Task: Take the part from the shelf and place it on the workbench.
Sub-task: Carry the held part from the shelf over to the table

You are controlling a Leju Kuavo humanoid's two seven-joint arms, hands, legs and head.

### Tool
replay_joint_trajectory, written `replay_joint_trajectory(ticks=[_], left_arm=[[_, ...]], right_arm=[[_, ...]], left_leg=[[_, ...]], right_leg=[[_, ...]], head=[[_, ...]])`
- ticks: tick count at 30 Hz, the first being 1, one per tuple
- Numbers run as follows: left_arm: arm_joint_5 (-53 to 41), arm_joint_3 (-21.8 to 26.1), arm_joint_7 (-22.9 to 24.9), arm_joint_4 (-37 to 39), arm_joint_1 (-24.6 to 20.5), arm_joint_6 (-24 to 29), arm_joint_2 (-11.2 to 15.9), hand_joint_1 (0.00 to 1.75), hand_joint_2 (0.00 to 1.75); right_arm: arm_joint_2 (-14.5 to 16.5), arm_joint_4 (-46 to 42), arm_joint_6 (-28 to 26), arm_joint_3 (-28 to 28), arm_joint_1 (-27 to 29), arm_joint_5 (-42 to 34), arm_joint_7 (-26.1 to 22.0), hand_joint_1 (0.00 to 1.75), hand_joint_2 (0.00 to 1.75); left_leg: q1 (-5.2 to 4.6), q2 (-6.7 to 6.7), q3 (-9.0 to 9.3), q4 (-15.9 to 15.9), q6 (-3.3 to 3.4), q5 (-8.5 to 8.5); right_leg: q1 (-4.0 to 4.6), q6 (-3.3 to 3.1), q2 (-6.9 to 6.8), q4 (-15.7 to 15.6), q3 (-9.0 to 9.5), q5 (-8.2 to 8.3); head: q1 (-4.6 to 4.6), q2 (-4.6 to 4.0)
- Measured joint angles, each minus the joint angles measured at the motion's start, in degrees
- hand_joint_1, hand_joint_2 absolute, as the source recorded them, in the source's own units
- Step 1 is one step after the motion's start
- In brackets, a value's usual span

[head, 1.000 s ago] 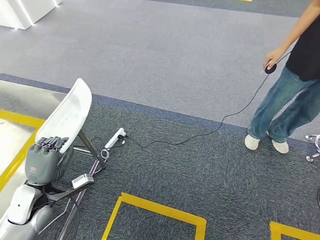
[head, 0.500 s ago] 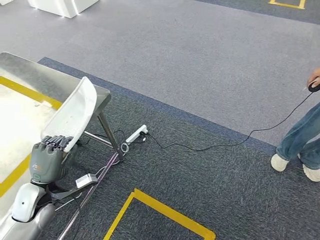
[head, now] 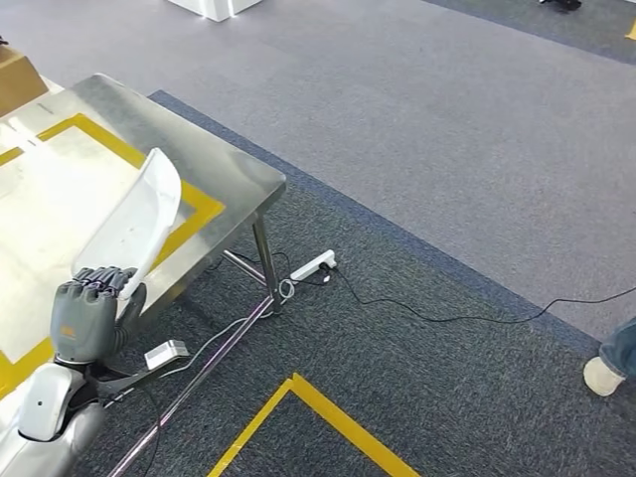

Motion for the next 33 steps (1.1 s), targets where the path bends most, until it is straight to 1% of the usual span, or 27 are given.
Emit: replay_joint_trajectory(ticks=[1, 3, 4, 5, 6, 7, 8, 9, 10, 11, 12, 14, 15, 16, 18, 19, 20, 21, 22, 23, 25, 27, 29, 30, 31, 32, 33], left_arm=[[0.0, 0.0, 0.0, 0.1, -0.1, 0.0, 0.0, 1.75, 1.75], [0.0, 0.0, 0.1, 0.2, -0.5, 0.0, -0.1, 1.75, 1.75], [0.0, -0.1, 0.1, 0.3, -0.6, 0.0, -0.2, 1.75, 1.75], [0.0, -0.1, 0.1, 0.4, -0.6, -0.1, -0.3, 1.75, 1.75], [0.0, -0.1, 0.2, 0.5, -0.6, -0.1, -0.4, 1.75, 1.75], [0.0, -0.1, 0.2, 0.6, -0.6, -0.1, -0.4, 1.75, 1.75], [0.0, -0.1, 0.2, 0.6, -0.6, -0.1, -0.4, 1.75, 1.75], [0.0, -0.2, 0.3, 0.6, -0.6, -0.1, -0.4, 1.75, 1.75], [0.0, -0.2, 0.3, 0.6, -0.6, -0.1, -0.5, 1.75, 1.75], [0.0, -0.2, 0.4, 0.6, -0.7, -0.2, -0.5, 1.75, 1.75], [0.0, -0.2, 0.4, 0.6, -0.7, -0.2, -0.5, 1.75, 1.75], [0.0, -0.2, 0.4, 0.7, -0.6, -0.2, -0.4, 1.75, 1.75], [0.0, -0.2, 0.5, 0.7, -0.6, -0.2, -0.4, 1.75, 1.75], [0.0, -0.2, 0.5, 0.7, -0.6, -0.2, -0.3, 1.75, 1.75], [0.0, -0.2, 0.5, 0.7, -0.8, -0.2, -0.3, 1.75, 1.75], [0.0, -0.2, 0.5, 0.8, -0.9, -0.2, -0.3, 1.75, 1.75], [0.0, -0.2, 0.5, 0.9, -0.9, -0.2, -0.3, 1.75, 1.75], [0.0, -0.2, 0.5, 0.9, -0.8, -0.2, -0.3, 1.75, 1.75], [0.0, -0.3, 0.5, 1.0, -0.8, -0.2, -0.3, 1.75, 1.75], [0.0, -0.3, 0.5, 1.0, -0.8, -0.2, -0.3, 1.75, 1.75], [0.0, -0.2, 0.6, 1.0, -0.9, -0.2, -0.3, 1.75, 1.75], [0.0, -0.2, 0.7, 1.0, -1.0, -0.3, -0.3, 1.75, 1.75], [0.0, -0.2, 0.9, 1.1, -0.9, -0.4, -0.2, 1.75, 1.75], [0.0, -0.2, 1.0, 1.1, -0.8, -0.5, -0.2, 1.75, 1.75], [-0.1, -0.2, 1.0, 1.1, -0.8, -0.5, -0.1, 1.75, 1.75], [-0.1, -0.2, 1.1, 1.1, -0.9, -0.6, -0.1, 1.75, 1.75], [-0.2, -0.2, 1.1, 1.1, -0.9, -0.7, -0.1, 1.75, 1.75]], right_arm=[[0.0, 0.0, 0.0, 0.0, -0.1, 0.0, 0.0, 0.00, 0.00], [0.0, 0.0, 0.0, 0.0, -0.2, 0.0, 0.0, 0.00, 0.00], [0.0, 0.0, 0.0, 0.0, -0.1, 0.0, 0.1, 0.00, 0.00], [0.0, 0.0, 0.0, 0.0, 0.1, 0.0, 0.1, 0.00, 0.00], [0.0, 0.0, 0.0, 0.0, 0.2, -0.1, 0.2, 0.00, 0.00], [0.0, 0.0, 0.0, 0.0, 0.3, -0.1, 0.2, 0.00, 0.00], [0.0, 0.0, 0.0, 0.0, 0.4, -0.1, 0.2, 0.00, 0.00], [0.0, 0.0, 0.0, 0.0, 0.4, -0.2, 0.2, 0.00, 0.00], [-0.1, 0.0, 0.0, 0.0, 0.5, -0.3, 0.2, 0.00, 0.00], [-0.1, 0.0, 0.1, 0.0, 0.5, -0.4, 0.2, 0.00, 0.00], [-0.1, 0.0, 0.1, 0.0, 0.4, -0.4, 0.2, 0.00, 0.00], [0.0, 0.0, 0.2, 0.0, 0.4, -0.5, 0.2, 0.00, 0.00], [0.0, 0.0, 0.2, 0.0, 0.3, -0.5, 0.2, 0.00, 0.00], [0.1, 0.0, 0.2, 0.0, 0.3, -0.5, 0.2, 0.00, 0.00], [0.1, 0.1, 0.2, 0.0, 0.5, -0.5, 0.2, 0.00, 0.00], [0.1, 0.1, 0.2, 0.0, 0.5, -0.5, 0.2, 0.00, 0.00], [0.1, 0.1, 0.2, 0.0, 0.6, -0.6, 0.2, 0.00, 0.00], [0.1, 0.1, 0.2, 0.0, 0.6, -0.6, 0.1, 0.00, 0.00], [0.1, 0.1, 0.2, 0.0, 0.6, -0.6, 0.0, 0.00, 0.00], [0.1, 0.1, 0.2, 0.0, 0.6, -0.7, -0.1, 0.00, 0.00], [0.1, 0.1, 0.2, 0.0, 0.5, -0.7, -0.2, 0.00, 0.00], [0.1, 0.1, 0.2, 0.0, 0.5, -0.8, -0.2, 0.00, 0.00], [0.1, 0.1, 0.2, 0.0, 0.4, -0.8, -0.2, 0.00, 0.00], [0.1, 0.1, 0.2, 0.0, 0.3, -0.8, -0.2, 0.00, 0.00], [0.1, 0.1, 0.2, 0.0, 0.3, -0.8, -0.2, 0.00, 0.00], [0.1, 0.1, 0.2, 0.0, 0.2, -0.8, -0.3, 0.00, 0.00], [0.1, 0.1, 0.2, 0.0, 0.2, -0.8, -0.3, 0.00, 0.00]], left_leg=[[0.13, -0.67, 0.09, -0.1, 0.37, 0.07], [0.24, -1.98, 0.19, -0.2, 0.93, 0.07], [0.20, -2.75, 0.19, -0.2, 1.08, 0.04], [0.15, -3.58, 0.23, -0.2, 1.16, 0.00], [0.10, -4.48, 0.29, -0.2, 1.20, -0.03], [0.08, -5.39, 0.40, -0.2, 1.18, -0.08], [0.09, -6.27, 0.52, -0.2, 1.10, -0.13], [0.14, -7.06, 0.60, -0.1, 0.97, -0.22], [0.12, -7.79, 0.55, 0.0, 0.76, -0.33], [0.20, -8.47, 0.38, 0.1, 0.45, -0.33], [0.32, -9.16, 0.17, 0.1, 0.07, -0.28], [0.58, -10.41, -0.14, 0.1, -0.71, -0.14], [0.53, -9.96, -0.31, 0.4, -1.04, -0.39], [0.43, -8.69, -0.84, 1.7, -1.33, -1.16], [0.35, -4.97, -3.53, 7.5, -1.89, -4.17], [0.47, -3.83, -5.34, 11.3, -2.11, -5.76], [0.61, -3.30, -6.82, 14.3, -2.29, -6.69], [0.70, -3.08, -7.49, 15.5, -2.40, -6.62], [0.75, -2.89, -7.06, 14.6, -2.43, -5.47], [0.73, -2.43, -5.62, 11.7, -2.35, -3.55], [0.23, 0.26, -1.77, 4.1, -1.85, -0.38], [-0.41, 2.13, -0.04, 0.4, -1.15, 0.16], [-0.56, 1.09, -0.09, 0.0, -0.48, -0.06], [-0.44, 0.38, 0.03, -0.2, -0.16, 0.01], [-0.26, -0.30, 0.17, -0.4, 0.21, 0.09], [-0.05, -0.95, 0.31, -0.7, 0.56, 0.19], [0.07, -1.56, 0.36, -0.7, 0.80, 0.22]], right_leg=[[-0.10, 0.21, 1.41, 1.7, -0.74, -1.04], [-0.18, 0.32, 5.18, 8.6, -4.27, -4.17], [-0.17, 0.28, 6.17, 12.6, -6.58, -5.47], [-0.14, 0.22, 6.63, 15.5, -8.49, -5.93], [-0.12, 0.12, 6.83, 16.3, -9.52, -5.24], [-0.10, -0.04, 7.05, 15.0, -9.48, -3.48], [-0.10, -0.25, 7.66, 11.7, -8.46, -0.99], [-0.18, -0.51, 9.07, 7.8, -7.04, 1.18], [-0.36, -0.71, 10.55, 4.2, -5.52, 2.58], [-0.43, -0.85, 11.75, 1.9, -4.42, 3.22], [-0.46, -0.97, 12.38, 0.9, -3.81, 3.11], [-0.43, -1.25, 11.27, 0.4, -3.29, 2.97], [-0.52, -1.54, 10.55, 0.2, -3.04, 2.99], [-0.61, -1.85, 9.72, 0.0, -2.77, 2.99], [-0.57, -2.44, 7.98, -0.3, -2.28, 2.81], [-0.48, -2.61, 7.08, -0.3, -2.14, 2.66], [-0.42, -2.68, 6.22, -0.3, -2.03, 2.50], [-0.39, -2.67, 5.40, -0.2, -1.91, 2.35], [-0.39, -2.61, 4.60, -0.2, -1.73, 2.18], [-0.39, -2.50, 3.85, -0.2, -1.47, 1.98], [-0.20, -2.10, 2.47, -0.2, -0.89, 1.49], [0.12, -1.52, 1.21, -0.2, -0.54, 1.10], [0.26, -0.92, -0.16, -0.5, -0.15, 0.79], [0.21, -0.57, -0.01, -0.3, -0.05, 0.41], [0.14, -0.29, 1.02, 0.5, -0.36, -0.33], [0.09, -0.06, 2.62, 2.6, -1.33, -1.56], [0.01, 0.03, 4.57, 5.9, -3.05, -3.18]], head=[[0.14, 0.00], [0.47, 0.00], [0.58, 0.00], [0.59, 0.00], [0.60, -0.01], [0.60, -0.01], [0.61, -0.01], [0.61, -0.01], [0.57, -0.01], [0.57, 0.00], [0.56, 0.00], [0.57, 0.01], [0.49, 0.00], [0.28, 0.00], [-0.15, 0.00], [-0.28, 0.00], [-0.31, 0.00], [-0.31, -0.01], [-0.32, -0.01], [-0.33, -0.01], [-0.36, -0.01], [-0.36, 0.00], [-0.33, 0.00], [-0.26, -0.01], [-0.14, -0.01], [0.03, -0.01], [0.21, -0.01]])
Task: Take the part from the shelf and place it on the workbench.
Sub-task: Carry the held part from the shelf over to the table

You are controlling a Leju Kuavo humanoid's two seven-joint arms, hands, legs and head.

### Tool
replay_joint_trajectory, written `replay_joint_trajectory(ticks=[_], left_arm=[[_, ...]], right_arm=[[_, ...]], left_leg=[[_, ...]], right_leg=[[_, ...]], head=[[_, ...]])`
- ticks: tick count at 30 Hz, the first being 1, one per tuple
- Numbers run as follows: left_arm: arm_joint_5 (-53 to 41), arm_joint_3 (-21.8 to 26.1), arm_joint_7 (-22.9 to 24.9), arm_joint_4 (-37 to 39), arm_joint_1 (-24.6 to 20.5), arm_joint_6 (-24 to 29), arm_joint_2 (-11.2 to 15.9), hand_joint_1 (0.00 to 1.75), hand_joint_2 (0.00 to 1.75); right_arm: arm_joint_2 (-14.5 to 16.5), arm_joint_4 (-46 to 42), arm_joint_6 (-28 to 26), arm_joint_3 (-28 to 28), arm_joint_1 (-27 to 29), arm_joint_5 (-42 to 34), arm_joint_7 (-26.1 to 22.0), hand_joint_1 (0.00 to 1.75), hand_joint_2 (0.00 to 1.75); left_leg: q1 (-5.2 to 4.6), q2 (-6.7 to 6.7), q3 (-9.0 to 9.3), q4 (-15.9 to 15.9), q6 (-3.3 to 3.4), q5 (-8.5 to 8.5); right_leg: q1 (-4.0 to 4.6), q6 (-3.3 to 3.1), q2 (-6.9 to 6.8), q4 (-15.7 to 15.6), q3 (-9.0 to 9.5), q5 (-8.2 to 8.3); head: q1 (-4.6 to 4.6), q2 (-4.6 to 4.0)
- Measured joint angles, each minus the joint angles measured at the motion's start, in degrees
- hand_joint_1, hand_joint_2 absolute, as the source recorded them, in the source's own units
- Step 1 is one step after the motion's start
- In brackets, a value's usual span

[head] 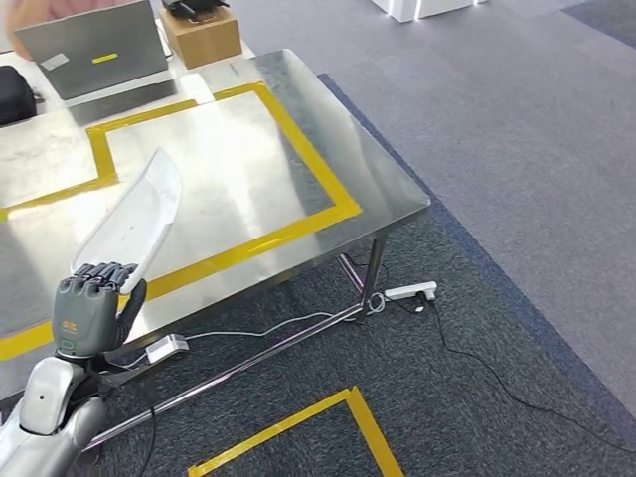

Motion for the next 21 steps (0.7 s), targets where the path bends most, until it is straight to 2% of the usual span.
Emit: replay_joint_trajectory(ticks=[1, 2, 3, 4, 5, 6, 7, 8, 9, 10, 11, 12, 14, 15, 16, 17, 18, 19, 20, 21], left_arm=[[0.0, 0.0, 0.0, 0.0, 0.0, 0.0, 0.0, 1.75, 1.75], [0.0, 0.0, 0.1, 0.0, 0.1, -0.1, -0.1, 1.75, 1.75], [0.0, 0.0, 0.1, 0.0, 0.1, -0.1, -0.1, 1.75, 1.75], [0.0, 0.0, 0.1, 0.1, 0.2, -0.1, -0.1, 1.75, 1.75], [0.0, 0.0, 0.2, 0.1, 0.2, -0.1, -0.1, 1.75, 1.75], [0.0, 0.0, 0.2, 0.1, 0.2, -0.2, -0.1, 1.75, 1.75], [-0.1, 0.0, 0.3, 0.1, 0.2, -0.2, -0.1, 1.75, 1.75], [-0.1, 0.0, 0.3, 0.1, 0.2, -0.2, -0.1, 1.75, 1.75], [-0.1, 0.0, 0.3, 0.1, 0.2, -0.2, -0.1, 1.75, 1.75], [-0.2, 0.0, 0.4, 0.1, 0.2, -0.3, -0.1, 1.75, 1.75], [-0.2, 0.0, 0.4, 0.1, 0.3, -0.3, 0.0, 1.75, 1.75], [-0.2, 0.0, 0.5, 0.1, 0.4, -0.3, 0.1, 1.75, 1.75], [-0.3, 0.0, 0.5, 0.1, 0.4, -0.3, 0.3, 1.75, 1.75], [-0.3, 0.0, 0.5, 0.1, 0.4, -0.3, 0.3, 1.75, 1.75], [-0.3, 0.0, 0.5, 0.1, 0.3, -0.3, 0.4, 1.75, 1.75], [-0.3, 0.0, 0.5, 0.1, 0.3, -0.3, 0.3, 1.75, 1.75], [-0.3, 0.0, 0.5, 0.2, 0.4, -0.3, 0.3, 1.75, 1.75], [-0.3, 0.0, 0.5, 0.3, 0.5, -0.3, 0.3, 1.75, 1.75], [-0.3, 0.0, 0.5, 0.3, 0.5, -0.3, 0.3, 1.75, 1.75], [-0.3, 0.0, 0.5, 0.3, 0.5, -0.3, 0.3, 1.75, 1.75]], right_arm=[[0.0, 0.0, 0.0, 0.0, 0.1, 0.0, 0.0, 0.00, 0.00], [0.0, 0.0, 0.0, 0.0, 0.2, 0.0, 0.0, 0.00, 0.00], [0.0, 0.0, 0.1, 0.0, 0.3, 0.0, 0.0, 0.00, 0.00], [0.0, 0.0, 0.1, 0.0, 0.4, 0.0, 0.0, 0.00, 0.00], [0.0, 0.0, 0.1, 0.0, 0.5, 0.0, 0.0, 0.00, 0.00], [0.0, 0.0, 0.1, 0.0, 0.5, -0.1, 0.0, 0.00, 0.00], [0.0, 0.0, 0.1, 0.0, 0.4, -0.1, 0.0, 0.00, 0.00], [0.0, 0.0, 0.1, 0.0, 0.4, -0.1, 0.0, 0.00, 0.00], [-0.1, 0.0, 0.2, 0.0, 0.4, -0.1, 0.0, 0.00, 0.00], [-0.1, 0.0, 0.2, 0.0, 0.4, -0.1, 0.0, 0.00, 0.00], [0.0, 0.0, 0.2, 0.0, 0.3, -0.1, 0.0, 0.00, 0.00], [0.0, 0.0, 0.2, 0.0, 0.3, -0.2, 0.0, 0.00, 0.00], [0.2, 0.0, 0.2, 0.0, 0.3, -0.2, 0.0, 0.00, 0.00], [0.2, 0.0, 0.2, 0.0, 0.3, -0.2, 0.0, 0.00, 0.00], [0.2, 0.1, 0.2, 0.0, 0.4, -0.2, 0.0, 0.00, 0.00], [0.2, 0.1, 0.2, 0.0, 0.4, -0.2, 0.0, 0.00, 0.00], [0.2, 0.1, 0.2, 0.0, 0.4, -0.2, 0.0, 0.00, 0.00], [0.2, 0.1, 0.2, 0.0, 0.4, -0.2, 0.0, 0.00, 0.00], [0.2, 0.1, 0.2, 0.0, 0.4, -0.2, 0.0, 0.00, 0.00], [0.2, 0.1, 0.2, 0.0, 0.3, -0.2, 0.0, 0.00, 0.00]], left_leg=[[0.03, -0.68, -0.02, 0.0, 0.18, -0.02], [0.01, -1.45, -0.02, 0.0, 0.28, -0.04], [-0.01, -2.29, 0.02, 0.0, 0.31, -0.07], [-0.03, -3.18, 0.10, 0.1, 0.29, -0.10], [-0.02, -4.06, 0.21, 0.1, 0.23, -0.14], [0.01, -4.89, 0.34, 0.1, 0.11, -0.22], [-0.03, -5.63, 0.38, 0.2, -0.09, -0.33], [0.02, -6.36, 0.27, 0.3, -0.35, -0.40], [0.12, -7.01, 0.08, 0.4, -0.68, -0.40], [0.27, -7.67, -0.15, 0.5, -1.07, -0.32], [0.44, -8.35, -0.31, 0.4, -1.47, -0.19], [0.49, -8.14, -0.39, 0.5, -1.85, -0.22], [0.32, -5.36, -1.41, 2.7, -2.57, -1.62], [0.32, -3.44, -2.70, 5.5, -2.89, -3.09], [0.38, -2.16, -4.48, 9.2, -3.20, -4.79], [0.54, -1.70, -6.26, 12.8, -3.43, -6.16], [0.67, -1.55, -7.49, 15.2, -3.58, -6.72], [0.76, -1.47, -7.76, 15.7, -3.66, -6.22], [0.81, -1.32, -6.92, 13.9, -3.65, -4.74], [0.82, -1.07, -5.14, 10.4, -3.52, -2.67]], right_leg=[[-0.01, 0.01, 1.32, 4.1, -2.18, -1.65], [0.00, 0.01, 1.94, 7.8, -4.32, -2.76], [0.01, -0.02, 2.20, 9.9, -5.84, -2.84], [0.02, -0.09, 2.34, 9.8, -6.35, -1.68], [0.01, -0.23, 2.61, 7.4, -5.75, 0.51], [-0.02, -0.42, 3.32, 3.5, -4.36, 3.11], [-0.14, -0.64, 4.59, -0.3, -2.85, 4.94], [-0.24, -0.81, 5.70, -3.3, -1.44, 5.92], [-0.26, -0.96, 6.51, -5.0, -0.55, 6.13], [-0.22, -1.12, 6.73, -5.5, -0.10, 5.80], [-0.17, -1.29, 6.17, -5.8, 0.25, 5.77], [-0.18, -1.56, 5.54, -6.0, 0.43, 5.86], [-0.34, -2.19, 4.07, -6.4, 0.97, 5.93], [-0.33, -2.48, 3.30, -6.5, 1.19, 5.85], [-0.28, -2.71, 2.52, -6.6, 1.34, 5.70], [-0.24, -2.86, 1.75, -6.6, 1.42, 5.55], [-0.21, -2.90, 1.03, -6.5, 1.51, 5.42], [-0.21, -2.86, 0.32, -6.5, 1.63, 5.27], [-0.20, -2.77, -0.26, -6.5, 1.82, 5.12], [-0.20, -2.60, -0.72, -6.5, 2.09, 4.92]], head=[[0.10, 0.00], [0.14, 0.00], [0.13, 0.00], [0.12, 0.00], [0.14, 0.00], [0.15, 0.00], [0.12, 0.00], [0.11, 0.00], [0.08, 0.00], [0.06, 0.01], [0.08, 0.01], [0.06, 0.01], [-0.28, 0.00], [-0.47, 0.00], [-0.65, 0.00], [-0.65, 0.00], [-0.67, 0.00], [-0.67, 0.00], [-0.68, 0.00], [-0.68, 0.00]])
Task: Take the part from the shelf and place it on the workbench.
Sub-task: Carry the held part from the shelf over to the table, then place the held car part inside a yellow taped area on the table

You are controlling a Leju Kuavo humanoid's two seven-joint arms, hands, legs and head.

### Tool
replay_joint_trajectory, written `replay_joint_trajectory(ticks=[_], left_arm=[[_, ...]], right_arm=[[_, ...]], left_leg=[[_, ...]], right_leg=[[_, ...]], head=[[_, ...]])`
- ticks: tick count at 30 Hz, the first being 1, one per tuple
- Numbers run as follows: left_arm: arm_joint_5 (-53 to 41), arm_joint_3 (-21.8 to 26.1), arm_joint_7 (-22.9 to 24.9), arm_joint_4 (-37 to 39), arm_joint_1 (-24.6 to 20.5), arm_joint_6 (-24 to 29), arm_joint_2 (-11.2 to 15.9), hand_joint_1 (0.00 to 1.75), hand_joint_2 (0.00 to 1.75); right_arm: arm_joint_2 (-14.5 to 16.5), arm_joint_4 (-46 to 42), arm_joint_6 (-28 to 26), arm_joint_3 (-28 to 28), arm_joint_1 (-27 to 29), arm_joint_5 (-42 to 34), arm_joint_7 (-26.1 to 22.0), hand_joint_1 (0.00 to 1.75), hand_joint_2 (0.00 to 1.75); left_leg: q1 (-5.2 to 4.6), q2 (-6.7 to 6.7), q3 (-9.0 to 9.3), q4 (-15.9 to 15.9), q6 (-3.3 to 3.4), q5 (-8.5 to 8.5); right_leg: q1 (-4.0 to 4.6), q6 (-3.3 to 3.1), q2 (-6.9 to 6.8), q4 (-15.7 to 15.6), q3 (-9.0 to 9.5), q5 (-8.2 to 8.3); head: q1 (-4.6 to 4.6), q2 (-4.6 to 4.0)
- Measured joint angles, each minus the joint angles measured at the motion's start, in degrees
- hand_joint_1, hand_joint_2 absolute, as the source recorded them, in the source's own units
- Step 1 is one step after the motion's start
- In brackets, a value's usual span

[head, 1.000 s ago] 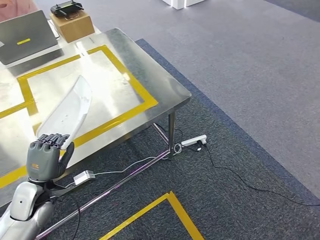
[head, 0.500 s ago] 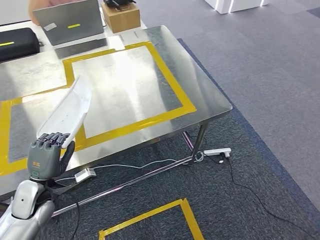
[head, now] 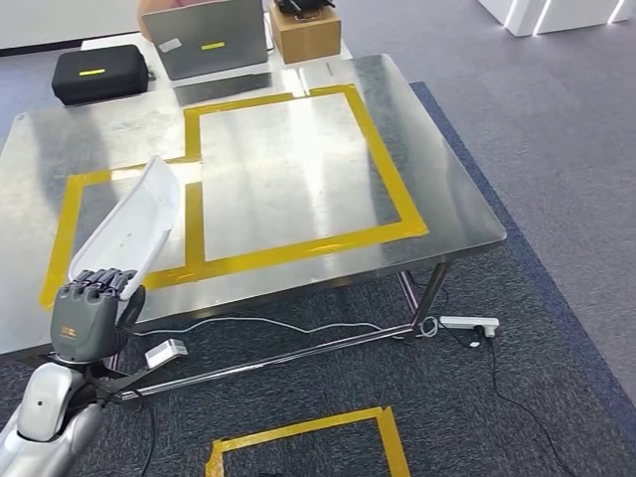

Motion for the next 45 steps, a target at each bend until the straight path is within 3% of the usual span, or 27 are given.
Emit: replay_joint_trajectory(ticks=[2, 4, 7, 16, 35, 39, 41, 44, 45], left_arm=[[0.0, 0.0, 0.0, 0.0, 0.0, 0.0, 0.0, 1.75, 1.75], [0.0, 0.0, 0.0, 0.0, 0.0, 0.0, 0.1, 1.75, 1.75], [0.0, 0.0, 0.0, 0.0, 0.2, 0.0, 0.1, 1.75, 1.75], [0.0, 0.0, 0.0, 0.0, 0.2, 0.0, 0.1, 1.75, 1.75], [-0.1, 0.0, 0.5, 0.0, -0.1, -0.5, -0.3, 1.75, 1.75], [-0.2, 0.0, 0.5, 0.0, -0.4, -0.6, -0.3, 1.75, 1.75], [-0.2, 0.0, 0.6, 0.0, -0.6, -0.7, -0.3, 1.75, 1.75], [-0.2, 0.0, 0.9, 0.1, -0.9, -0.8, -0.5, 1.75, 1.75], [-0.2, 0.0, 1.0, 0.1, -0.9, -0.8, -0.6, 1.75, 1.75]], right_arm=[[0.0, 0.0, 0.0, 0.0, -0.2, -0.1, -0.2, 0.00, 0.00], [0.0, 0.0, -0.1, 0.0, -0.4, -0.3, -0.5, 0.00, 0.00], [0.0, 0.0, -0.1, 0.0, -0.5, -0.6, -0.9, 0.00, 0.00], [0.0, 0.0, -0.1, 0.0, -0.3, -0.7, -1.2, 0.00, 0.00], [0.0, 0.0, -0.1, 0.0, -0.2, 0.5, -0.4, 0.00, 0.00], [0.1, 0.0, -0.1, 0.0, -0.3, 1.2, -0.3, 0.00, 0.00], [0.0, 0.0, -0.1, 0.0, -0.4, 1.4, -0.2, 0.00, 0.00], [0.0, 0.0, -0.2, 0.0, -0.2, 1.5, -0.2, 0.00, 0.00], [0.0, 0.0, -0.2, 0.0, 0.0, 1.5, -0.2, 0.00, 0.00]], left_leg=[[-0.24, 0.74, 3.77, -7.1, 0.51, 2.53], [-0.49, 1.09, 5.20, -10.1, 0.93, 2.64], [-0.51, 1.05, 5.24, -10.4, 1.07, 2.57], [-0.78, 1.13, 5.25, -10.4, 1.69, 2.27], [-0.61, 1.21, 5.39, -10.4, 1.72, 2.32], [-0.69, 1.05, 6.33, -11.9, 3.11, 2.69], [-0.29, 0.88, 7.45, -13.6, 3.59, 3.45], [-0.15, 0.28, 7.70, -13.9, 3.74, 3.62], [-0.11, -0.03, 7.69, -13.8, 3.63, 3.52]], right_leg=[[0.13, 0.48, -0.71, 0.1, 0.33, -0.39], [0.36, 0.82, -1.16, 0.1, 0.22, -0.66], [0.45, 0.57, -1.16, 0.0, 0.23, -0.76], [0.24, 1.39, -0.95, -0.8, 0.74, -0.33], [0.40, 1.57, -0.89, -0.8, 0.75, -0.32], [0.22, 2.48, -0.79, -1.9, 1.46, -0.04], [0.18, 2.57, 0.97, 0.1, 0.59, -1.51], [-0.03, 2.76, 2.94, 10.6, -4.99, -5.94], [-0.15, 2.92, 3.03, 13.1, -6.56, -6.30]], head=[[0.03, 0.00], [0.08, 0.00], [0.12, 0.00], [0.10, 0.00], [0.08, 0.00], [0.09, 0.01], [0.29, 0.01], [0.47, 0.01], [0.46, 0.01]])
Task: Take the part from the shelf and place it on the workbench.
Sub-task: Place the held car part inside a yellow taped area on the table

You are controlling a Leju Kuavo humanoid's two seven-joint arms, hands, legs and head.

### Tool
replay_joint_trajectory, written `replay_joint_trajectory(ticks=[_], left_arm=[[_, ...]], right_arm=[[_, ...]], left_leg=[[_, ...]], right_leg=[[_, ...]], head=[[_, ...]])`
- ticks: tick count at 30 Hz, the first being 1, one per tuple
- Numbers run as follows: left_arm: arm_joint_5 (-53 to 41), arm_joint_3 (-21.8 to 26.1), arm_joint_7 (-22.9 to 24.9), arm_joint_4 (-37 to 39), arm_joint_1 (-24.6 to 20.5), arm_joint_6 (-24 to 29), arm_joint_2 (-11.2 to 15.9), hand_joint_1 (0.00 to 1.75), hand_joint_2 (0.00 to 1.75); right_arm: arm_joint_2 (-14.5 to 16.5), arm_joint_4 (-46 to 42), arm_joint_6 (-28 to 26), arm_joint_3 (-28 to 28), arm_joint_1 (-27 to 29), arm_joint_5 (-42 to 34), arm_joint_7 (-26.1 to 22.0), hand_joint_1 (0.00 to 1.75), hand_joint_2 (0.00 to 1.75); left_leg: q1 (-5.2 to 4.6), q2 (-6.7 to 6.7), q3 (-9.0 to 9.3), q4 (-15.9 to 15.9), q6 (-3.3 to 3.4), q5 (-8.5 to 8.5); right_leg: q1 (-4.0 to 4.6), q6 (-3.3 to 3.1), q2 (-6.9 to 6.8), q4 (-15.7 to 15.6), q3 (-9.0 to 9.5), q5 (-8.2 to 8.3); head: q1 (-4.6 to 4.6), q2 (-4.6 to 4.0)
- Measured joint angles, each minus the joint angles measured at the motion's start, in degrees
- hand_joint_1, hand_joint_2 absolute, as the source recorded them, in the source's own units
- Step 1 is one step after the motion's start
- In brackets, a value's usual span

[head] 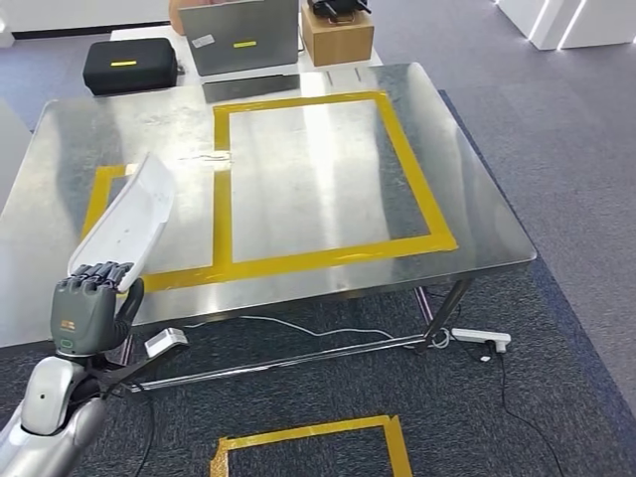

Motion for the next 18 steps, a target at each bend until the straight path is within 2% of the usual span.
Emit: replay_joint_trajectory(ticks=[1, 2, 3, 4, 5, 6, 8, 9, 11, 15, 18], left_arm=[[0.0, 0.0, 0.0, 0.0, 0.1, 0.0, -0.1, 1.75, 1.75], [0.0, 0.0, 0.1, 0.1, 0.1, 0.0, -0.1, 1.75, 1.75], [0.0, 0.0, 0.1, 0.1, 0.1, 0.0, -0.1, 1.75, 1.75], [-0.1, 0.0, 0.1, 0.1, 0.1, -0.1, -0.2, 1.75, 1.75], [-0.1, 0.0, 0.2, 0.1, 0.1, -0.1, -0.2, 1.75, 1.75], [-0.1, 0.0, 0.2, 0.1, 0.1, -0.1, -0.2, 1.75, 1.75], [-0.1, 0.0, 0.3, 0.1, 0.1, -0.1, -0.1, 1.75, 1.75], [-0.1, 0.0, 0.3, 0.1, 0.1, -0.1, -0.1, 1.75, 1.75], [-0.2, 0.0, 0.4, 0.1, 0.1, -0.2, -0.1, 1.75, 1.75], [-0.2, 0.0, 0.4, 0.1, 0.0, -0.3, -0.1, 1.75, 1.75], [-0.2, 0.0, 0.5, 0.2, 0.0, -0.6, -0.1, 1.75, 1.75]], right_arm=[[0.0, 0.0, 0.0, 0.0, 0.1, 0.0, 0.0, 0.00, 0.00], [0.0, 0.0, 0.0, 0.0, 0.2, 0.0, 0.0, 0.00, 0.00], [-0.1, 0.0, 0.0, 0.0, 0.2, 0.0, 0.0, 0.00, 0.00], [-0.1, 0.0, 0.0, 0.0, 0.2, 0.0, 0.0, 0.00, 0.00], [0.0, 0.0, 0.0, 0.0, 0.1, 0.0, 0.0, 0.00, 0.00], [0.0, 0.0, 0.0, 0.0, 0.1, 0.0, -0.1, 0.00, 0.00], [0.1, 0.0, 0.0, 0.0, 0.1, 0.0, -0.1, 0.00, 0.00], [0.1, 0.0, 0.0, 0.0, 0.1, 0.0, -0.2, 0.00, 0.00], [0.1, 0.0, 0.0, 0.0, 0.1, -0.1, -0.3, 0.00, 0.00], [0.1, 0.0, 0.0, 0.0, 0.0, -0.3, -0.5, 0.00, 0.00], [0.1, 0.0, 0.0, 0.0, 0.0, -0.5, -0.8, 0.00, 0.00]], left_leg=[[0.10, -0.34, -0.01, 0.2, -0.22, -0.15], [0.29, -0.70, -0.01, 0.5, -0.55, -0.37], [0.53, -1.03, -0.04, 1.0, -1.02, -0.70], [0.66, -1.36, -0.21, 1.6, -1.61, -1.10], [0.69, -1.65, -0.49, 2.3, -2.17, -1.47], [0.63, -1.86, -0.79, 2.9, -2.65, -1.72], [0.56, -2.18, -1.15, 3.3, -3.17, -1.74], [0.65, -2.24, -1.09, 3.3, -3.30, -1.78], [0.77, -2.30, -0.87, 3.1, -3.26, -1.80], [0.74, -2.25, -0.70, 2.8, -2.25, -1.44], [0.77, -2.18, -0.66, 2.6, -1.87, -1.47]], right_leg=[[-0.17, 0.19, 0.01, 0.4, -0.58, 0.78], [-0.40, 0.41, 0.02, -1.5, 0.01, 2.61], [-0.72, 0.72, 0.16, -5.2, 1.52, 4.82], [-0.91, 1.04, 0.71, -8.5, 3.04, 6.15], [-1.04, 0.93, 1.11, -11.0, 4.28, 6.90], [-1.08, 0.62, 1.46, -12.1, 4.88, 6.91], [-0.91, -0.64, 1.39, -11.7, 4.91, 6.54], [-0.88, -0.98, 1.29, -11.6, 4.85, 6.53], [-0.88, -1.29, 1.19, -11.6, 4.88, 6.55], [-0.75, -1.52, 1.18, -11.6, 4.87, 6.50], [-0.48, -1.89, 1.16, -11.6, 4.87, 6.37]], head=[[-0.02, 0.00], [0.00, 0.00], [0.00, -0.01], [0.14, -0.01], [0.27, 0.00], [0.28, 0.00], [0.11, 0.01], [-0.03, 0.00], [-0.10, 0.00], [-0.35, -0.01], [-0.33, -0.01]])
